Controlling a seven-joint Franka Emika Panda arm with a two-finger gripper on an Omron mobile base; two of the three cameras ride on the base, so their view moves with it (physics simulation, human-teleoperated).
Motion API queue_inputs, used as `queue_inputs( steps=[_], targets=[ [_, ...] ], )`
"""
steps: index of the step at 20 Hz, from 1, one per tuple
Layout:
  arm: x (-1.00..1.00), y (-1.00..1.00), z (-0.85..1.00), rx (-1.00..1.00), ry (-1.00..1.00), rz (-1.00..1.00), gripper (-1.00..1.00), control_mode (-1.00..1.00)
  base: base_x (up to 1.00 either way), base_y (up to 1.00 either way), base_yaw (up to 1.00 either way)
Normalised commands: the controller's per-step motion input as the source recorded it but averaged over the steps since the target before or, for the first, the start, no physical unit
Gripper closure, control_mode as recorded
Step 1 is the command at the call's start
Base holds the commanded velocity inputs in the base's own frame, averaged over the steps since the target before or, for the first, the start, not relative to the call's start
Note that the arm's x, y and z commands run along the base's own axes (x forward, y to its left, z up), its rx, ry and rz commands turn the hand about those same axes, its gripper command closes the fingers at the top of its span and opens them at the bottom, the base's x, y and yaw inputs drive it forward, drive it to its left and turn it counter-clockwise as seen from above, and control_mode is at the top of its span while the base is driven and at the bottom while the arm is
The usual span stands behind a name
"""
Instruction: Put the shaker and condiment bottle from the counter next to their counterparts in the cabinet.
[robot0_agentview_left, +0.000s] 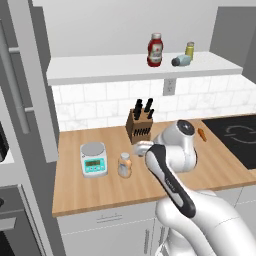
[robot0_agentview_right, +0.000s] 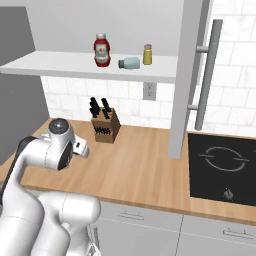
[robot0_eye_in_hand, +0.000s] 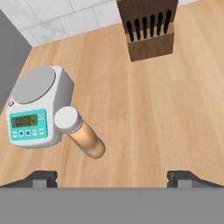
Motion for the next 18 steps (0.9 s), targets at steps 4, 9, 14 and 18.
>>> queue_inputs(
  steps=[4,9,14,18],
  targets=[
    [0.0,0.25,0.0,0.0,0.02,0.07,-1.0,-1.0,0.0,0.0,0.0],
    [0.0,0.15,0.0,0.01,0.02,0.07,-1.0,-1.0,0.0,0.0,0.0],
    [0.0,0.11,0.0,0.02,0.01,0.06,-1.0,-1.0,0.0,0.0,0.0],
    [0.0,0.14,0.0,0.01,0.02,0.06,-1.0,-1.0,0.0,0.0,0.0]
  ],
)
